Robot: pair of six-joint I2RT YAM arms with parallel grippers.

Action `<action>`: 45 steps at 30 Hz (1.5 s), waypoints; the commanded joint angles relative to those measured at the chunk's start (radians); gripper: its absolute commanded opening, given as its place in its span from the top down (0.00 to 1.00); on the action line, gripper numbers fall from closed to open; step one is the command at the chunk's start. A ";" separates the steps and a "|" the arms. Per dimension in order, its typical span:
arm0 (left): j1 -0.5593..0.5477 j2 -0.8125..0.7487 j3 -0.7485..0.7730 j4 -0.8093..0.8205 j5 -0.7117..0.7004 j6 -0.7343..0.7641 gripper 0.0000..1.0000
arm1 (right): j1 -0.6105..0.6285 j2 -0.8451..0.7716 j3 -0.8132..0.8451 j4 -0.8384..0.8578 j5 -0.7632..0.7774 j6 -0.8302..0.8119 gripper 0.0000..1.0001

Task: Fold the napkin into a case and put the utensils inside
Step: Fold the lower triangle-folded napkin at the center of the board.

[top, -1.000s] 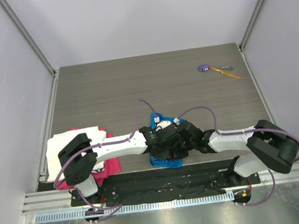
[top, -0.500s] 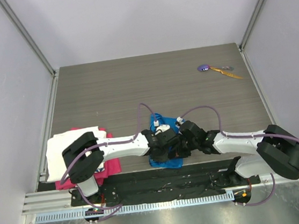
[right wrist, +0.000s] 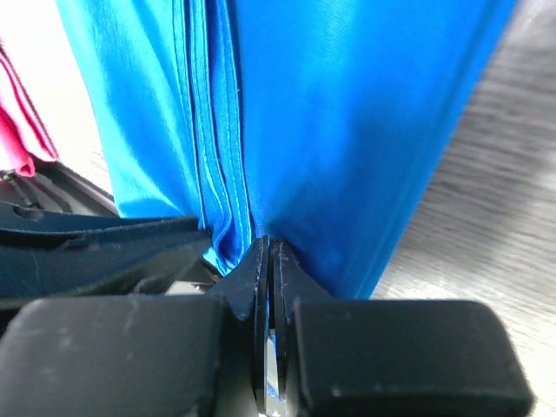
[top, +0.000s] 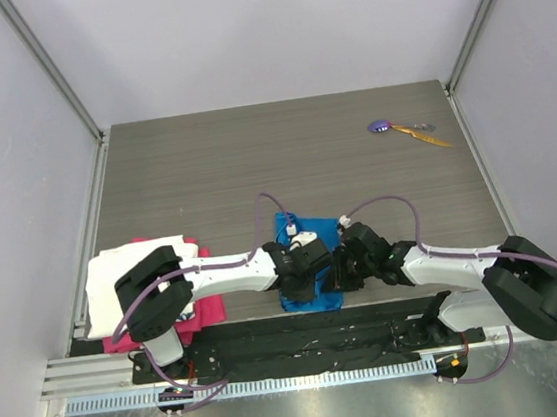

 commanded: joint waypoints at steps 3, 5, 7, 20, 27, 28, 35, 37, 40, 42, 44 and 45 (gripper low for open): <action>0.006 -0.060 0.029 0.034 0.044 0.014 0.79 | -0.027 0.016 0.060 -0.149 0.172 -0.151 0.99; 0.025 -0.101 0.041 0.017 0.044 0.022 0.71 | -0.035 0.033 0.099 -0.192 0.197 -0.203 0.99; 0.069 -0.140 0.044 0.000 0.047 0.039 0.66 | -0.041 0.054 0.129 -0.223 0.210 -0.233 0.99; 0.543 -0.146 0.167 -0.035 0.139 0.240 0.83 | -0.119 0.191 0.430 -0.252 0.114 -0.370 0.99; 0.620 0.029 0.292 -0.003 0.233 0.254 0.92 | -0.214 0.347 0.556 -0.222 0.033 -0.428 0.99; 0.622 0.065 0.305 -0.006 0.233 0.255 0.94 | -0.217 0.382 0.567 -0.217 0.014 -0.430 0.99; 0.625 0.159 0.342 0.012 0.250 0.249 0.96 | -0.230 0.485 0.600 -0.177 -0.024 -0.433 0.99; 0.625 0.173 0.346 0.026 0.265 0.243 0.96 | -0.234 0.498 0.597 -0.170 -0.027 -0.433 0.99; 0.625 0.201 0.362 0.052 0.284 0.232 0.96 | -0.234 0.515 0.596 -0.157 -0.036 -0.433 0.99; 0.625 0.228 0.380 0.065 0.293 0.228 0.97 | -0.236 0.530 0.596 -0.153 -0.041 -0.436 0.99; 0.625 0.251 0.398 0.074 0.302 0.225 0.97 | -0.237 0.538 0.600 -0.148 -0.041 -0.436 0.99; 0.625 0.273 0.406 0.072 0.304 0.223 0.97 | -0.236 0.544 0.600 -0.148 -0.046 -0.434 0.99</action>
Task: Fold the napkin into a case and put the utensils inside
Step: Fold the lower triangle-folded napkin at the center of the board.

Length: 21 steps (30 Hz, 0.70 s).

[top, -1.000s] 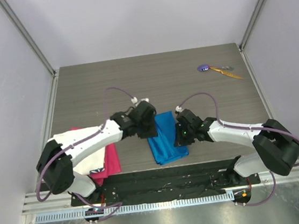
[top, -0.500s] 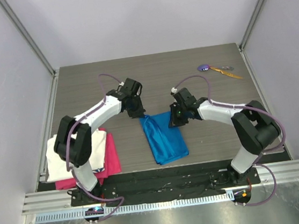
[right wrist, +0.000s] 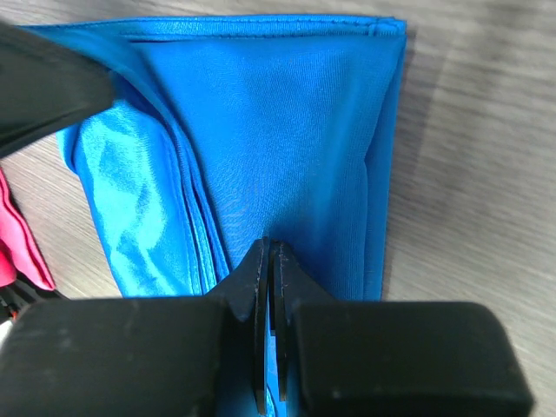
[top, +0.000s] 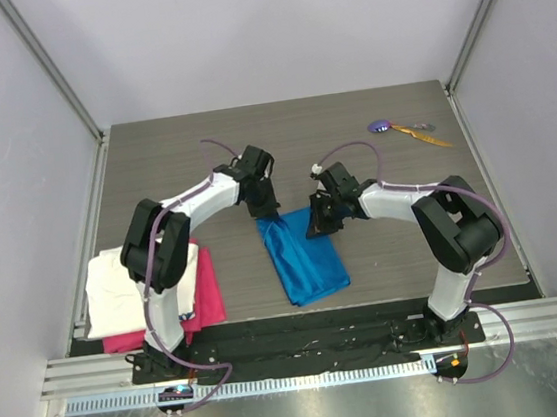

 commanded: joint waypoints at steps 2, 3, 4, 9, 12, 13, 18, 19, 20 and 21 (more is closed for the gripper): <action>0.004 0.062 0.069 0.068 0.048 -0.013 0.97 | 0.000 0.040 0.026 0.026 -0.001 -0.020 0.99; 0.004 0.080 0.071 0.077 0.051 -0.017 0.97 | -0.002 0.041 0.029 0.027 -0.004 -0.023 0.99; 0.004 0.093 0.075 0.085 0.056 -0.022 0.97 | 0.000 0.043 0.031 0.026 -0.004 -0.021 0.99; 0.002 0.148 0.102 0.102 0.063 -0.020 0.98 | 0.000 0.055 0.029 0.027 -0.011 -0.023 0.99; 0.004 0.160 0.100 0.105 0.051 -0.010 0.98 | -0.002 0.055 0.024 0.027 -0.009 -0.023 0.99; 0.004 0.156 0.100 0.100 0.050 -0.008 0.98 | 0.000 0.055 0.023 0.027 -0.009 -0.024 0.99; 0.004 0.103 0.080 0.097 0.040 -0.003 0.98 | -0.005 0.014 0.024 0.005 -0.004 -0.027 0.99; 0.004 0.097 0.083 0.079 0.039 -0.002 0.98 | -0.005 0.002 0.026 0.000 0.002 -0.029 0.99; 0.004 0.081 0.086 0.070 0.042 0.001 0.98 | -0.005 -0.020 0.032 -0.005 0.003 -0.034 0.99; 0.004 0.070 0.086 0.064 0.046 0.001 0.98 | -0.005 -0.026 0.038 -0.021 0.006 -0.037 0.99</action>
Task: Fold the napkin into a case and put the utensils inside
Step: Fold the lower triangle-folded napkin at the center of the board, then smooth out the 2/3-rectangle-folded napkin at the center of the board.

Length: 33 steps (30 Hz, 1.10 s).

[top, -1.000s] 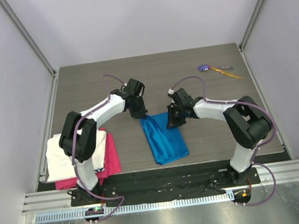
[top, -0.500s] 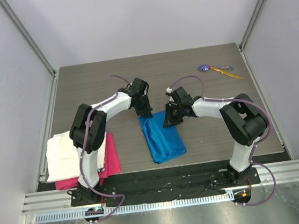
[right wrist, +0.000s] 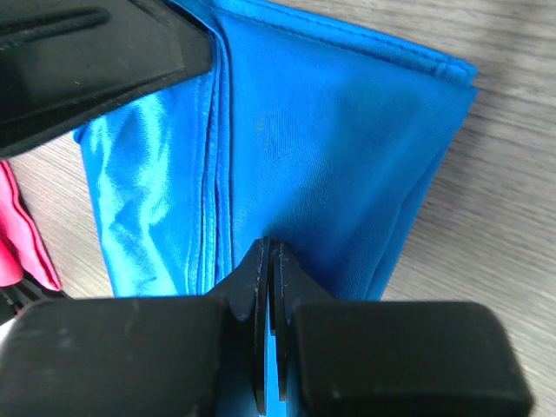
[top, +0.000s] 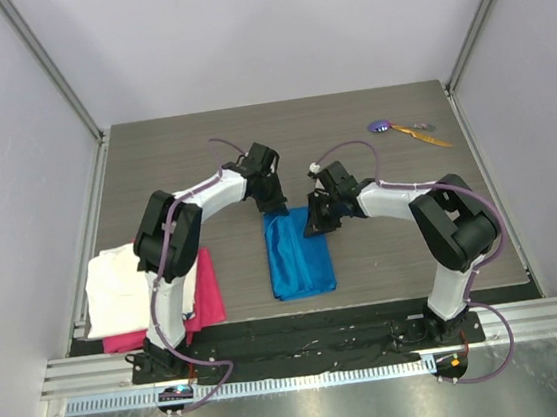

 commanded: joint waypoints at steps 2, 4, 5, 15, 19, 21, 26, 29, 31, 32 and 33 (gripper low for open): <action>0.003 -0.105 -0.013 -0.022 -0.012 0.015 0.91 | -0.004 -0.061 0.032 -0.065 0.030 -0.043 0.99; 0.004 -0.142 -0.027 -0.025 -0.010 0.014 0.84 | -0.002 -0.069 0.032 -0.075 0.022 -0.043 0.98; 0.003 -0.177 -0.031 -0.031 -0.009 0.012 0.79 | -0.002 -0.072 0.032 -0.073 0.016 -0.042 0.98; 0.038 -0.329 -0.171 -0.019 -0.009 0.011 0.80 | 0.078 -0.147 0.021 -0.064 -0.007 -0.003 0.89; 0.068 -0.259 -0.168 0.030 0.040 0.009 0.88 | 0.145 -0.132 0.008 0.032 -0.085 0.091 0.83; 0.076 -0.230 -0.147 0.041 0.069 0.005 0.89 | 0.167 -0.123 -0.005 0.104 -0.110 0.127 0.80; 0.079 -0.149 -0.130 0.062 0.068 -0.005 0.91 | 0.220 -0.077 -0.031 0.245 -0.184 0.225 0.80; 0.090 -0.102 -0.130 0.070 0.068 -0.009 0.92 | 0.243 -0.057 -0.070 0.333 -0.211 0.280 0.82; 0.096 -0.087 -0.134 0.076 0.063 -0.012 0.92 | 0.259 -0.037 -0.106 0.371 -0.219 0.300 0.84; 0.101 -0.079 -0.137 0.084 0.066 -0.017 0.92 | 0.268 -0.029 -0.113 0.397 -0.222 0.305 0.85; 0.101 -0.066 -0.139 0.085 0.066 -0.017 0.92 | 0.276 -0.014 -0.124 0.413 -0.228 0.317 0.85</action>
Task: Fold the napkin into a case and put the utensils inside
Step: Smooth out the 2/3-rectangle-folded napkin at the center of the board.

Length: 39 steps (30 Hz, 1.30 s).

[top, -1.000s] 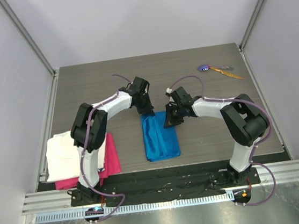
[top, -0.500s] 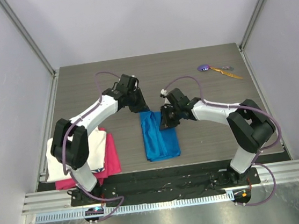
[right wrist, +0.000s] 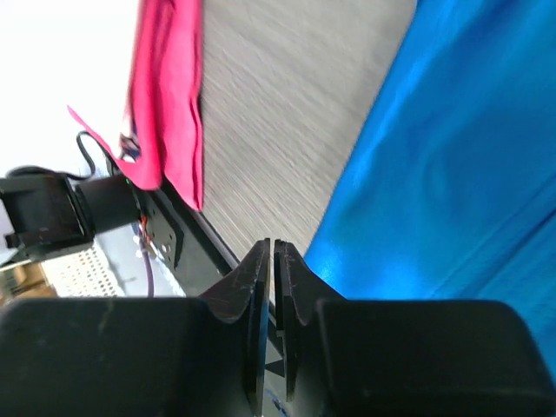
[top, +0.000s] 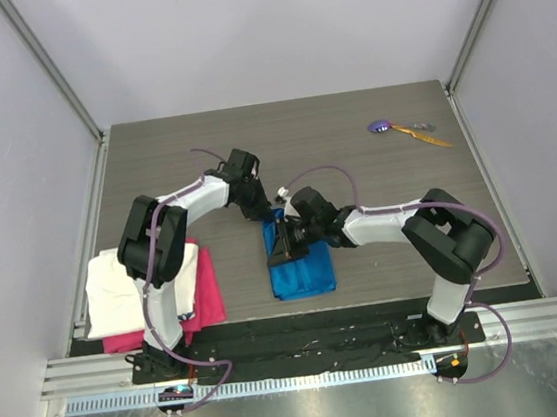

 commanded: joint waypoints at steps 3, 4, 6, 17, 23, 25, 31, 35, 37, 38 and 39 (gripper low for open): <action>0.018 0.041 0.021 0.050 0.011 -0.011 0.93 | 0.058 0.055 -0.114 0.231 -0.057 0.119 0.86; 0.019 0.044 0.021 0.050 0.010 -0.011 0.93 | 0.064 0.057 -0.152 0.255 -0.058 0.129 0.87; 0.018 0.048 0.020 0.045 0.007 -0.009 0.93 | 0.067 0.058 -0.175 0.301 -0.066 0.146 0.87; 0.019 0.032 0.029 0.033 0.001 -0.006 0.94 | 0.099 -0.078 -0.207 0.215 -0.012 0.131 0.88; 0.019 0.018 0.027 0.030 0.002 -0.005 0.94 | 0.124 -0.008 -0.278 0.317 -0.003 0.174 0.88; 0.019 0.012 0.027 0.029 0.007 -0.002 0.93 | 0.124 -0.011 -0.269 0.291 0.006 0.163 0.88; 0.016 -0.057 0.049 -0.011 -0.016 0.040 0.85 | 0.106 -0.204 -0.188 0.037 0.071 0.076 0.85; 0.008 -0.139 0.055 -0.069 -0.033 0.073 0.65 | 0.012 -0.360 -0.180 -0.143 0.152 0.028 0.60; 0.002 -0.193 0.050 -0.089 -0.036 0.080 0.59 | -0.086 -0.449 -0.198 -0.217 0.164 0.007 0.51; -0.007 -0.211 0.049 -0.097 -0.045 0.083 0.42 | -0.130 -0.474 -0.220 -0.240 0.173 0.001 0.44; -0.016 -0.247 0.047 -0.120 -0.053 0.086 0.34 | -0.169 -0.498 -0.229 -0.264 0.181 -0.012 0.42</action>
